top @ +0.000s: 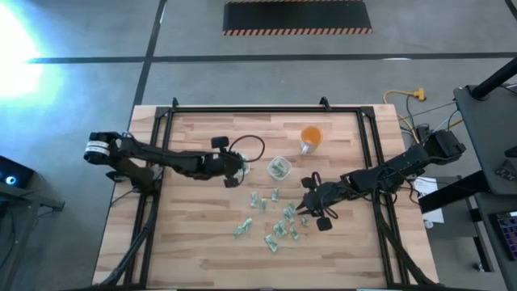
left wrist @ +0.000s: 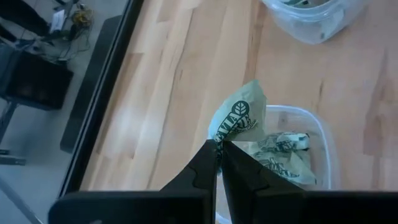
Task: Pick and place items into bin
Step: Put the white stevia packet into the left transparent bin, then put the white stevia packet into the right transparent bin
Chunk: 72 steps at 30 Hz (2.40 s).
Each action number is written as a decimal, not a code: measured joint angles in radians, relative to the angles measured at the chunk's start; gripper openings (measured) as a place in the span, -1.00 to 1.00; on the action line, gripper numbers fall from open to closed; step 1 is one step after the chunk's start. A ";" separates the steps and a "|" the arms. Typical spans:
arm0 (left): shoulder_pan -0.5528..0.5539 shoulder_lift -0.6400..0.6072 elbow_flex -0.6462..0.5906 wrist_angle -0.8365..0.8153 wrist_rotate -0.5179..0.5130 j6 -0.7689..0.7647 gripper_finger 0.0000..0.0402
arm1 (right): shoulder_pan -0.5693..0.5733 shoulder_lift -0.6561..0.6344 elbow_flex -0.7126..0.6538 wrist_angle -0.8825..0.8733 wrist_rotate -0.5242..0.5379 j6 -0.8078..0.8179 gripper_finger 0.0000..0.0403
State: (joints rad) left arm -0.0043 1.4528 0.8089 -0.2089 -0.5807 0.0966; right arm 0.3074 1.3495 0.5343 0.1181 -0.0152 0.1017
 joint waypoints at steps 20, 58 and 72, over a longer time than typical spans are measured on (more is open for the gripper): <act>0.004 -0.001 -0.008 -0.019 0.028 0.017 -0.55 | 0.000 0.000 -0.002 -0.001 0.018 0.000 -0.66; -0.254 -0.196 -0.002 0.027 0.029 -0.091 -0.53 | 0.000 0.068 0.001 0.155 0.217 -0.088 -0.41; -0.253 -0.195 -0.005 0.028 0.028 -0.091 -0.53 | 0.000 0.063 0.001 0.147 0.217 -0.105 -0.51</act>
State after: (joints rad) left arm -0.2576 1.2575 0.8036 -0.1810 -0.5526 0.0059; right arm 0.3074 1.4128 0.5354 0.2653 0.2016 -0.0032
